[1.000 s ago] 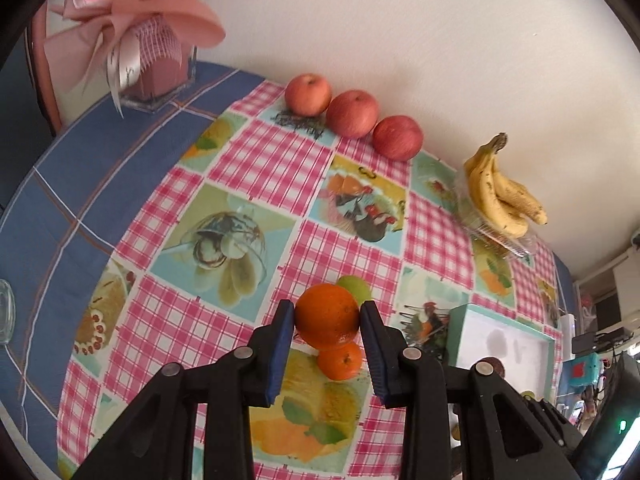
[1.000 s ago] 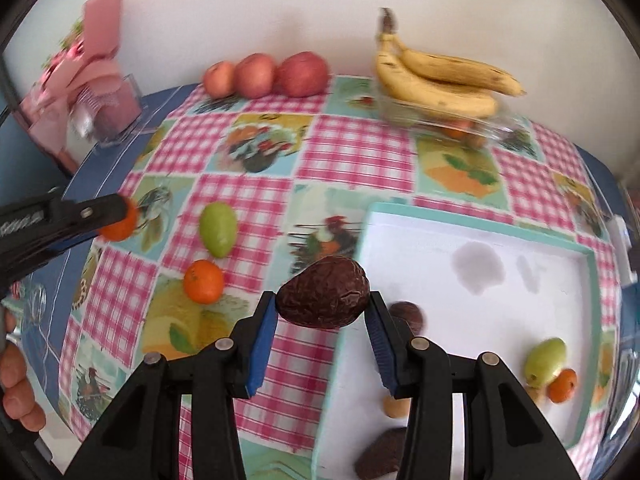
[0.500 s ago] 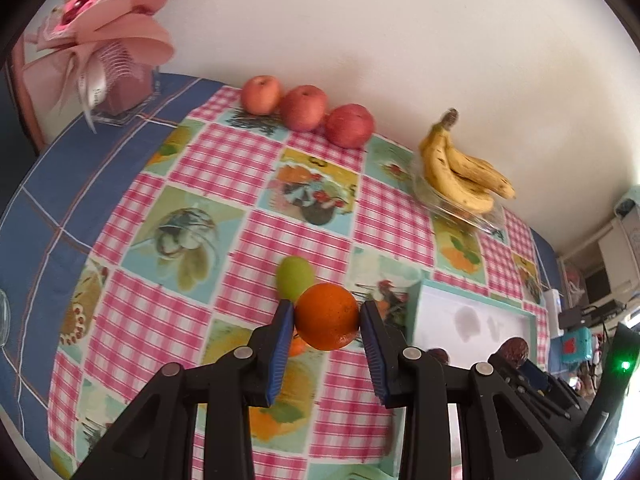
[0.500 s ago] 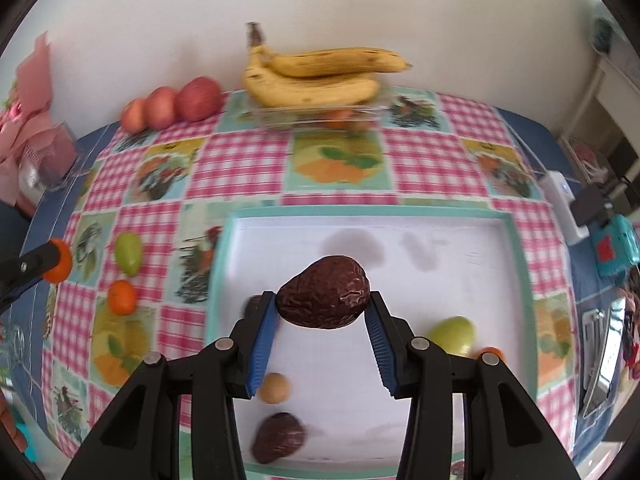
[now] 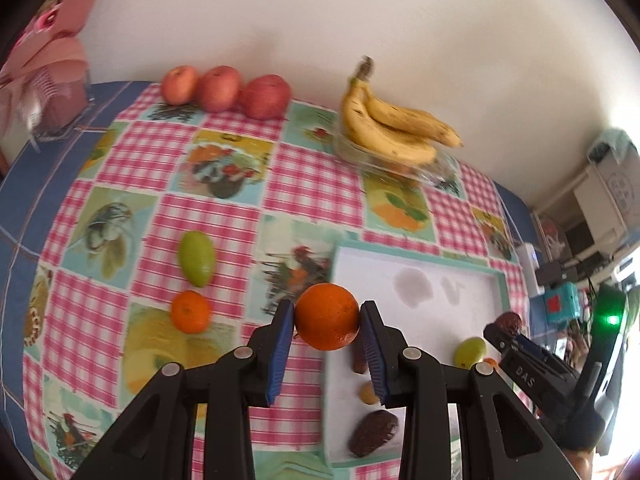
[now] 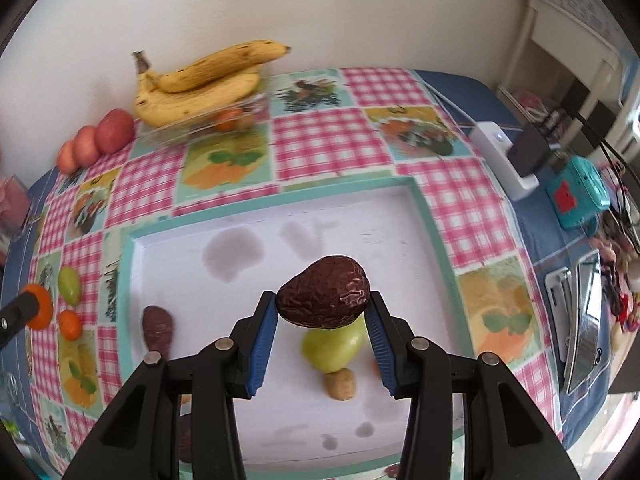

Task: Organize fruits
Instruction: 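Carry the dark date and the orange over the white tray with both grippers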

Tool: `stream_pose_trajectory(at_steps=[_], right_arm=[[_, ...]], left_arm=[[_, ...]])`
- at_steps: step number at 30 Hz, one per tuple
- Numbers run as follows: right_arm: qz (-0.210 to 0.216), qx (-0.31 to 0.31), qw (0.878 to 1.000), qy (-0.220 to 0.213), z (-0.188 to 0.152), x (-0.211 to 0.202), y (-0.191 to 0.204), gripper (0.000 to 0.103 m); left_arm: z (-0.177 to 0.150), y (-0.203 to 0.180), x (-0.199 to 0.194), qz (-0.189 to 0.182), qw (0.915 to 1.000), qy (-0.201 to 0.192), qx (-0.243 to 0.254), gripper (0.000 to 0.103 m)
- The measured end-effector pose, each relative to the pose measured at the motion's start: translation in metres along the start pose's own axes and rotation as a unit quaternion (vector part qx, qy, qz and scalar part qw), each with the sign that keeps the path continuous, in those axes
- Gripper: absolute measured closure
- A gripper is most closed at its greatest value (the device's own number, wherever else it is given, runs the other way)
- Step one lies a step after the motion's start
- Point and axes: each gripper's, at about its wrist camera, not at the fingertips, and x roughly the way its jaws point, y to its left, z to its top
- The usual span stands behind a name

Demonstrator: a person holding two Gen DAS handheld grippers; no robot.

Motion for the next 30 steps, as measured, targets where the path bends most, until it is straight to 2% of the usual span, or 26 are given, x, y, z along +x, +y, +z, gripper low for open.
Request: stream_pose_trajectory(at_steps=[8,20,30], right_arm=[[-0.012,0.024,1.0,-0.004,0.003,0.011,-0.023,0.056],[-0.016,0.037,0.999,0.001,0.006,0.041,-0.035,0.056],[-0.022,0.044,0.999,0.015,0.007,0.058,-0.044,0.056]], left_arm=[[-0.018,-0.049,0.042,-0.018,0.9974,0.048,0.05,0.067],[-0.034,-0.087,0.092,-0.008,0.9917,0.073,0.105,0.067],[-0.034,-0.102,0.112,-0.014,0.9914,0.078,0.104,0.067]])
